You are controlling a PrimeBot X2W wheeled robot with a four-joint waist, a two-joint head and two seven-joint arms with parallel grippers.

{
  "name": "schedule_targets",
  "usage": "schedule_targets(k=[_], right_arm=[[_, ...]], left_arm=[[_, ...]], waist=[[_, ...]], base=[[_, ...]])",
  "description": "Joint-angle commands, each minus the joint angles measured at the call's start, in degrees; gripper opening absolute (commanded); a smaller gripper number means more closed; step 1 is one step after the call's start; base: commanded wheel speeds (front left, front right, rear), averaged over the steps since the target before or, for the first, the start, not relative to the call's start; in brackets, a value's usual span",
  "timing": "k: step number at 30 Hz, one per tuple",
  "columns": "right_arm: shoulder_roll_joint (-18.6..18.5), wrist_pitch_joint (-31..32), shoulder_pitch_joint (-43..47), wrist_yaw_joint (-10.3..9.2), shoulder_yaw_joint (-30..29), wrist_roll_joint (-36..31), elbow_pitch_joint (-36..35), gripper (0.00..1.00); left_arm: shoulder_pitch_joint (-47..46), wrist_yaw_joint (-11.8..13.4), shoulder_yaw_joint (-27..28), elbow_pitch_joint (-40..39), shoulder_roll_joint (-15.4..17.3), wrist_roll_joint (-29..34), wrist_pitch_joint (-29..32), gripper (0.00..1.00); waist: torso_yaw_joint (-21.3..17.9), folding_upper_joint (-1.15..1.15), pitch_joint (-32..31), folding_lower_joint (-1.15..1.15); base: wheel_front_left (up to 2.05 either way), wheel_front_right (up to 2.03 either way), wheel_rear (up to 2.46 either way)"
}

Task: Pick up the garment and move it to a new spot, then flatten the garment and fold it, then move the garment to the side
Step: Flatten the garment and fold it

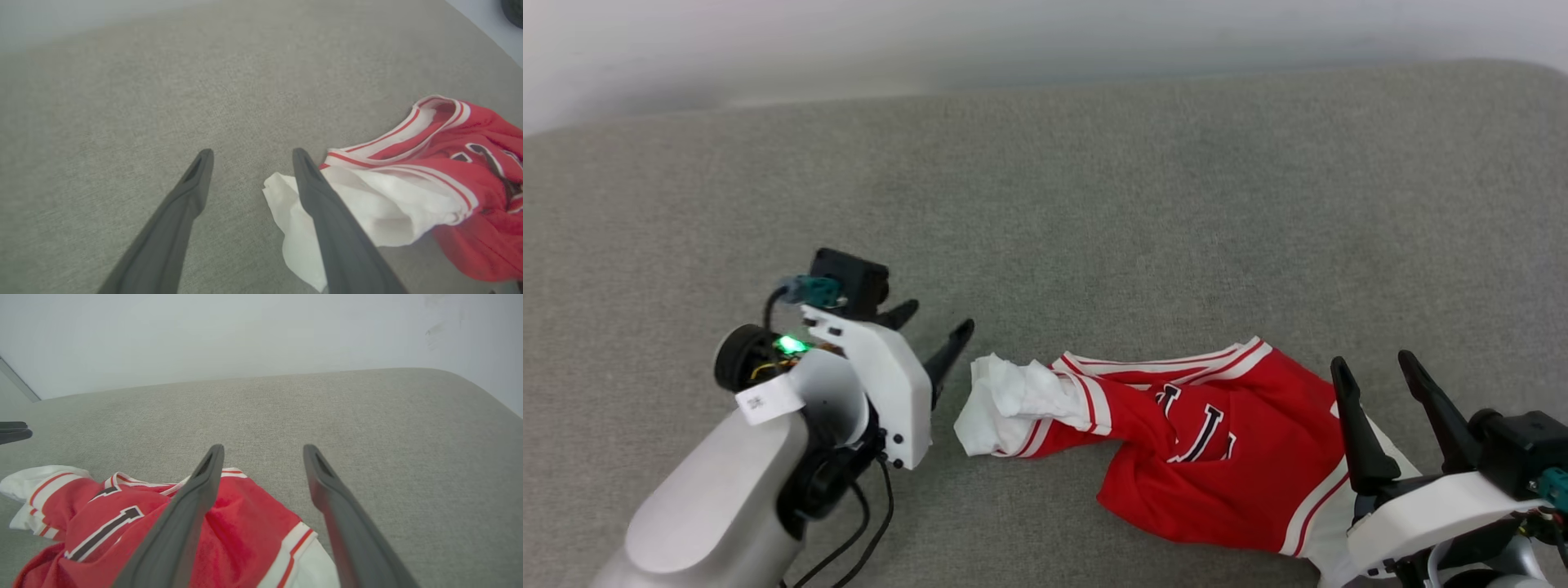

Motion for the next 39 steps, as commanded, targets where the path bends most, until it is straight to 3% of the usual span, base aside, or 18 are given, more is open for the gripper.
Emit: schedule_targets(k=[1,7,18,19,20,21,28,33,34,39], right_arm=[[0.16,-0.37,-0.88,-0.02,0.19,0.59,0.05,1.0],[0.16,-0.85,-1.79,-0.02,0.6,1.35,1.26,1.0],[0.17,-1.24,-3.61,-0.02,0.89,3.52,3.19,1.0],[0.17,-1.27,-3.85,-0.02,0.98,3.65,3.3,1.0],[0.17,-1.29,-4.03,-0.02,1.05,3.65,3.4,1.0],[0.16,-1.11,-3.97,-0.02,1.07,4.01,4.03,1.0],[0.15,-0.62,-2.69,-0.02,-1.54,4.45,5.09,1.0],[0.14,0.56,-2.48,-0.02,-5.39,5.55,5.56,1.0],[0.14,3.38,-1.88,-0.02,-8.59,6.57,6.04,1.0],[-1.53,14.89,-0.12,-0.02,-13.79,8.54,7.44,1.0]], left_arm=[[-1.06,-0.85,-0.79,0.93,-0.51,-0.5,1.18,1.0],[-4.1,-4.94,-5.5,6.91,-1.64,-0.07,7.02,1.0],[-6.56,-9.64,-15.23,15.76,-2.99,2.29,17.86,1.0],[-6.59,-9.84,-15.95,16.45,-3.37,2.45,18.15,0.76],[-6.45,-10.09,-15.95,17.06,-4.07,1.76,17.44,0.42],[-6.24,-10.0,-14.73,18.92,-5.82,0.68,14.35,0.0],[-6.03,-8.36,-11.64,19.86,-6.13,1.05,5.57,0.0],[-5.02,-5.58,-9.32,16.62,-4.64,2.66,-1.12,0.0],[-3.13,-3.02,-7.22,13.33,-3.12,2.97,-4.81,0.0],[0.76,1.37,-3.87,5.84,0.09,2.98,-8.96,0.0]], waist=[[-0.94,0.0,1.74,-0.01],[-1.69,0.0,3.54,-0.01],[-1.7,0.0,5.15,-0.01],[-1.77,0.0,5.16,-0.01],[-1.85,0.0,5.14,-0.01],[-2.22,0.0,4.72,-0.01],[-1.73,0.0,2.04,-0.01],[-0.61,0.0,-0.56,-0.01],[-0.05,0.0,-2.05,-0.01],[0.81,0.0,-3.83,-0.01]], base=[[0.0,0.0,0.0],[0.0,0.0,0.0],[0.0,0.0,0.0],[0.0,0.0,0.0],[0.0,0.0,0.0],[0.0,0.0,0.0],[0.0,0.0,0.0],[0.0,0.0,0.0],[0.0,0.0,0.0],[0.0,0.0,0.0]])
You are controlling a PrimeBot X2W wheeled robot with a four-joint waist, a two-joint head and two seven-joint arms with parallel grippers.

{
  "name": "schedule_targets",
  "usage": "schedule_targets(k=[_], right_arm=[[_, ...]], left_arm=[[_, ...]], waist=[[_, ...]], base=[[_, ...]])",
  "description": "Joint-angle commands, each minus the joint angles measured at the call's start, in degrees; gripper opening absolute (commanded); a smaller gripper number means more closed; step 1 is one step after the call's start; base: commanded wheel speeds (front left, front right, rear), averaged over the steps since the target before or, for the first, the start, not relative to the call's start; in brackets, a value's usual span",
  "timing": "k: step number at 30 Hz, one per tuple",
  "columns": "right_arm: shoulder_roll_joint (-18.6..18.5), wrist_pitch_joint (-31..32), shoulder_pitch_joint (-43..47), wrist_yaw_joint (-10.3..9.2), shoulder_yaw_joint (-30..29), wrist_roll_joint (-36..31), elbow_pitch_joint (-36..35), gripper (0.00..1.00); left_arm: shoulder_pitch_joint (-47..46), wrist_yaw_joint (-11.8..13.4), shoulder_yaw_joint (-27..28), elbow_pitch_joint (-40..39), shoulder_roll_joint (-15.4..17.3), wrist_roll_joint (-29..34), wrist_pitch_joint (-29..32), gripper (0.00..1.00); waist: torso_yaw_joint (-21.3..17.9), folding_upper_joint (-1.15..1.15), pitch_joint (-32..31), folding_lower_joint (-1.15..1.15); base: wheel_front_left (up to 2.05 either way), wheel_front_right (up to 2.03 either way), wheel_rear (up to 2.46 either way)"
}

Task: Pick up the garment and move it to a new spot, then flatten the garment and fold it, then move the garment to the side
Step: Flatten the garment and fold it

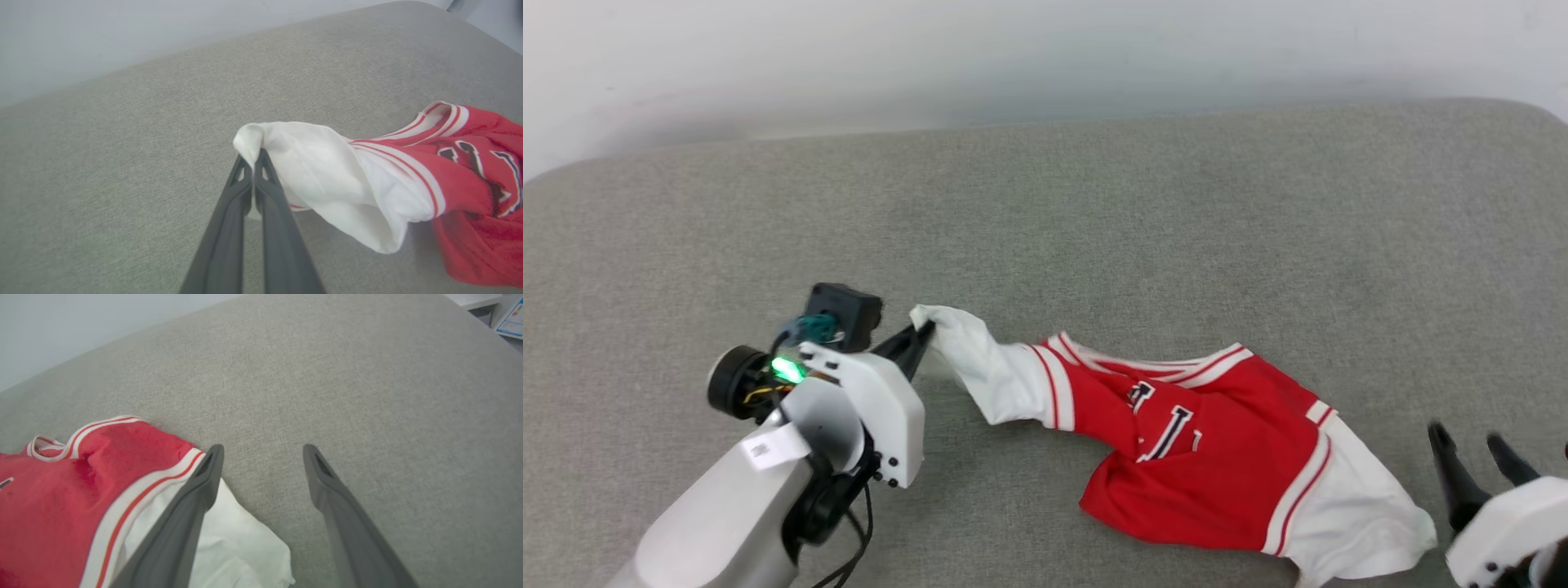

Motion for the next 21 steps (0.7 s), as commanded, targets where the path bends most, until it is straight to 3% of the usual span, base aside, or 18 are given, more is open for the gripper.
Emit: schedule_targets(k=[1,5,9,21], right_arm=[[-1.13,4.36,0.98,-0.02,-1.44,0.57,0.39,1.0],[-3.65,15.38,2.06,-0.02,-3.64,1.76,0.87,1.0],[-5.24,23.36,1.92,-0.02,-1.78,3.08,1.34,1.0],[-4.01,33.4,0.59,-0.01,5.95,3.77,5.78,1.0]], left_arm=[[1.68,1.39,1.07,-2.54,1.07,0.24,-1.0,0.0],[4.68,4.28,2.47,-9.46,3.26,0.33,-1.74,0.0],[6.58,5.96,2.88,-14.67,4.34,0.27,-1.47,0.0],[7.01,7.31,3.74,-18.91,5.36,0.01,-1.59,0.0]], waist=[[0.51,0.0,-0.69,0.0],[1.08,0.0,-0.76,0.0],[1.79,0.0,0.22,0.0],[3.09,0.0,3.91,0.0]], base=[[0.0,0.0,0.0],[0.0,0.0,0.0],[0.0,0.0,0.0],[0.0,0.0,0.0]])
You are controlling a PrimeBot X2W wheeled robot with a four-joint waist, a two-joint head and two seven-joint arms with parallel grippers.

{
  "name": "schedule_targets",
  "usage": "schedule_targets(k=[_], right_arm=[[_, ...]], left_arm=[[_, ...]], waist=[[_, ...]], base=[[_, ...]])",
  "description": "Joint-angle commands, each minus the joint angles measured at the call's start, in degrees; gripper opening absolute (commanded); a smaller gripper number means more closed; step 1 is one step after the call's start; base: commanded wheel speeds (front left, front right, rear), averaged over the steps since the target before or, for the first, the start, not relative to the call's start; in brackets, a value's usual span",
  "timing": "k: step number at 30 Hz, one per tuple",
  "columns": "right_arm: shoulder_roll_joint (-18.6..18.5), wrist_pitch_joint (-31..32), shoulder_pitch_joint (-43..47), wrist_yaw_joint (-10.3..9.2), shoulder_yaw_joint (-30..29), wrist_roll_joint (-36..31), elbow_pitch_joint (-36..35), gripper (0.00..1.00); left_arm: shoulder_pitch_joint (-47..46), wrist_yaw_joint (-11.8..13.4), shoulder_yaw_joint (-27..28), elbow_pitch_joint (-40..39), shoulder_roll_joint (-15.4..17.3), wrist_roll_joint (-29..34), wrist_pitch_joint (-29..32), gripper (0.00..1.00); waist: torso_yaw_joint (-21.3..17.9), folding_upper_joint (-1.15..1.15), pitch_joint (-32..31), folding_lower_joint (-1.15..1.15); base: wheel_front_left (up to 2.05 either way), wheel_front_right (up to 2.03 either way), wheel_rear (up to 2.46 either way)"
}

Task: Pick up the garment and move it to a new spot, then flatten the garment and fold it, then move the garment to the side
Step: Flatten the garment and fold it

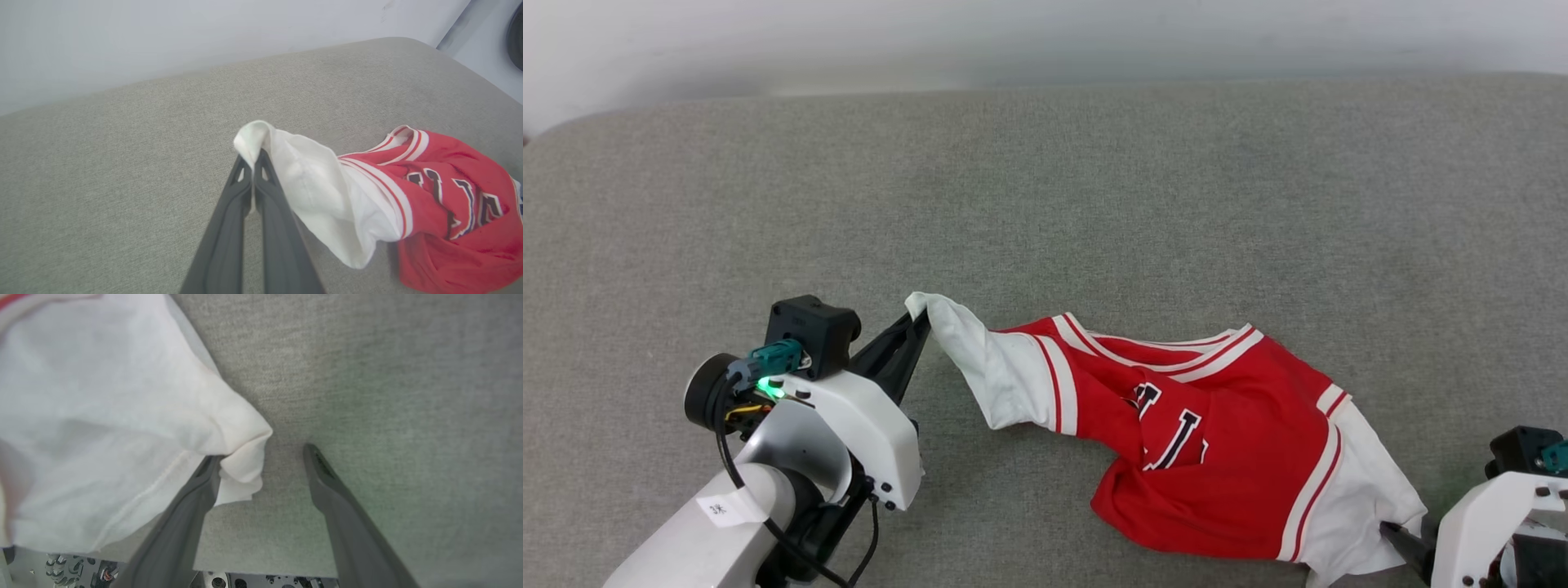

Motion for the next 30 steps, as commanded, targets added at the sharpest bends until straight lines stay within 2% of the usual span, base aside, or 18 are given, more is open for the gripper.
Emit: schedule_targets(k=[1,2,3,4,5,9,12,15,20,26,30], right_arm=[[1.59,1.43,0.77,0.01,1.93,0.76,3.13,1.0],[1.81,2.6,1.07,0.04,2.76,0.91,4.52,1.0],[1.93,3.27,1.28,0.08,3.41,1.11,5.54,0.43],[2.37,3.81,1.18,0.08,3.75,1.89,6.33,0.11],[2.53,4.19,0.87,0.09,3.96,2.14,6.88,0.0],[0.61,2.88,-1.33,0.04,3.24,2.17,6.53,0.0],[-1.01,1.12,-3.95,-0.02,2.06,1.75,3.76,0.0],[-3.33,-0.93,-6.98,-0.02,1.34,-0.26,-0.08,0.0],[-5.29,-3.51,-13.93,-0.02,2.08,-2.95,-2.01,0.0],[-6.05,-8.05,-24.95,-0.02,3.18,-4.63,1.39,0.0],[-6.12,-12.48,-32.9,-0.01,4.06,-5.84,5.54,0.0]], left_arm=[[0.33,0.34,0.3,-0.05,0.22,0.04,-0.31,0.0],[0.27,0.25,0.38,-0.04,0.13,-0.13,-0.44,0.0],[0.2,0.23,0.43,0.0,0.1,-0.18,-0.48,0.0],[0.16,0.26,0.51,0.07,0.08,-0.3,-0.53,0.0],[0.16,0.31,0.6,0.13,0.09,-0.41,-0.61,0.0],[0.52,0.69,1.28,0.67,0.45,-0.52,-1.41,0.0],[0.37,1.14,2.09,0.93,0.87,-0.24,-2.2,0.0],[-0.88,1.53,3.6,1.15,0.99,-0.64,-3.36,0.0],[-4.0,1.59,6.86,3.57,0.67,-1.9,-5.36,0.0],[-11.14,0.36,10.16,10.7,-1.81,-3.16,-8.84,0.0],[-18.0,-1.69,10.4,18.02,-3.75,-3.27,-9.6,0.0]], waist=[[0.16,0.0,0.44,0.0],[0.23,0.0,0.59,0.0],[0.31,0.0,0.73,0.0],[0.34,0.0,0.84,0.0],[0.32,0.0,0.9,0.0],[0.06,0.0,0.18,0.0],[-0.33,0.0,-1.06,0.0],[-0.98,0.0,-2.53,0.0],[-2.2,0.0,-4.89,0.0],[-2.53,0.0,-6.58,0.0],[-2.16,0.0,-6.68,0.0]], base=[[0.0,0.0,0.0],[0.0,0.0,0.0],[0.0,0.0,0.0],[0.0,0.0,0.0],[0.0,0.0,0.0],[0.0,0.0,0.0],[0.0,0.0,0.0],[0.0,0.0,0.0],[0.0,0.0,0.0],[0.0,0.0,0.0],[0.0,0.0,0.0]])
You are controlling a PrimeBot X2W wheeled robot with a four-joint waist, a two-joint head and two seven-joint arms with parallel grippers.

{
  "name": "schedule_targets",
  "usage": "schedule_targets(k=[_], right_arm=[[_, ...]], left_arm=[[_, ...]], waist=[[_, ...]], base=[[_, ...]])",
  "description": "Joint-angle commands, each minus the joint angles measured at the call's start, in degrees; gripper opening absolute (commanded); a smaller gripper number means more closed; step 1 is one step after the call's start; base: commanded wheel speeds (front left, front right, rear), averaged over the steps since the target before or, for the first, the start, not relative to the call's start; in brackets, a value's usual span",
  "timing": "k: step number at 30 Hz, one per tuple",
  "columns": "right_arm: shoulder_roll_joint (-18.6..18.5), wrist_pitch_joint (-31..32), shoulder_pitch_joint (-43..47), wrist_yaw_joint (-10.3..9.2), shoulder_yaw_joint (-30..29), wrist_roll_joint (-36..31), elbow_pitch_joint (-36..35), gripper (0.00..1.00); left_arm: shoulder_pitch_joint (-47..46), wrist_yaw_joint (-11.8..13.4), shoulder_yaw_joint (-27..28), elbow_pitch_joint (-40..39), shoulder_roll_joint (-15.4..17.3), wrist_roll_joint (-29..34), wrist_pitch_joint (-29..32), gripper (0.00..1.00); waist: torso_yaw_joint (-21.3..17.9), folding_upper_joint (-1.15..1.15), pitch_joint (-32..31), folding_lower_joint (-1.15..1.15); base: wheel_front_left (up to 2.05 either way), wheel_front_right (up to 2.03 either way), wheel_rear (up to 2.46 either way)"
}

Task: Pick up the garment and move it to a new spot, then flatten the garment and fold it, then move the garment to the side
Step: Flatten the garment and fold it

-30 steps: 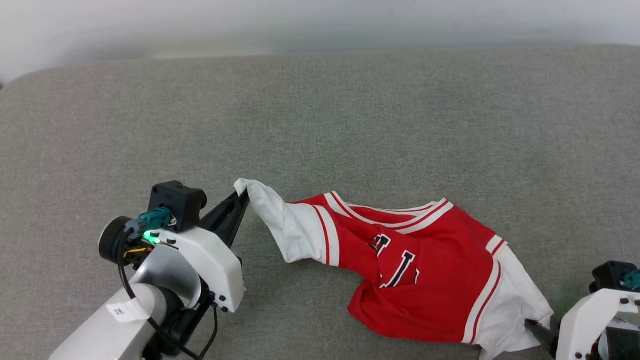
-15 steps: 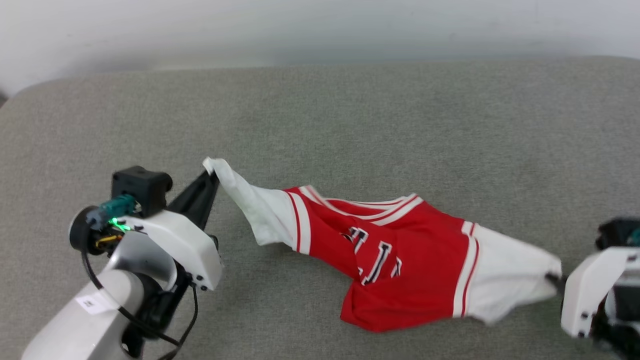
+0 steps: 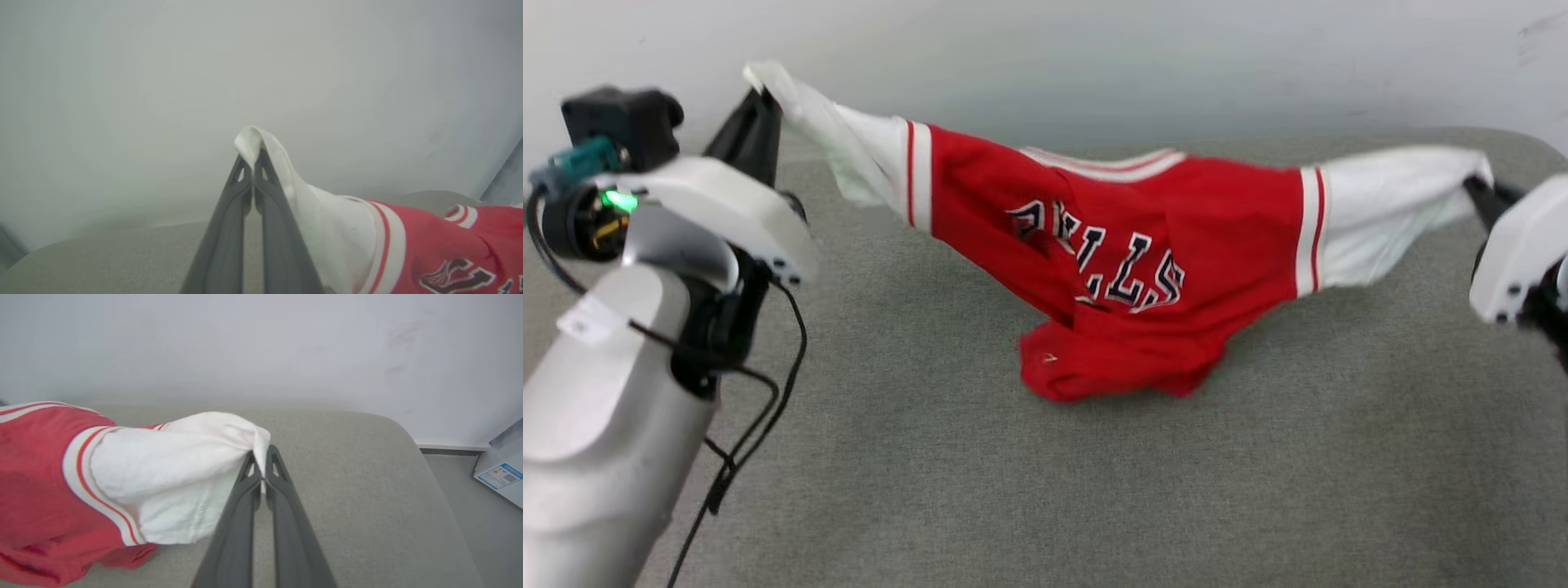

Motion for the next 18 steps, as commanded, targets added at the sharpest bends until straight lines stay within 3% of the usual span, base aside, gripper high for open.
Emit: schedule_targets(k=[1,10,18], right_arm=[[-0.05,-1.43,-2.75,-0.03,0.13,-0.48,1.25,0.0],[1.19,-10.62,-23.93,-0.03,2.04,-3.44,11.55,0.0],[3.29,-19.65,-44.16,-0.03,2.05,-6.83,19.69,0.0]], left_arm=[[-2.56,-0.85,0.05,2.15,-0.44,-0.21,-0.24,0.0],[-22.47,-4.68,1.19,18.76,-3.09,1.49,-2.25,0.0],[-39.73,-7.03,4.23,27.72,-2.63,2.93,-8.88,0.0]], waist=[[0.11,0.0,0.24,0.0],[0.17,0.0,6.66,0.0],[-0.93,0.0,15.18,0.0]], base=[[0.0,0.0,0.0],[0.0,0.0,0.0],[0.0,0.0,0.0]])
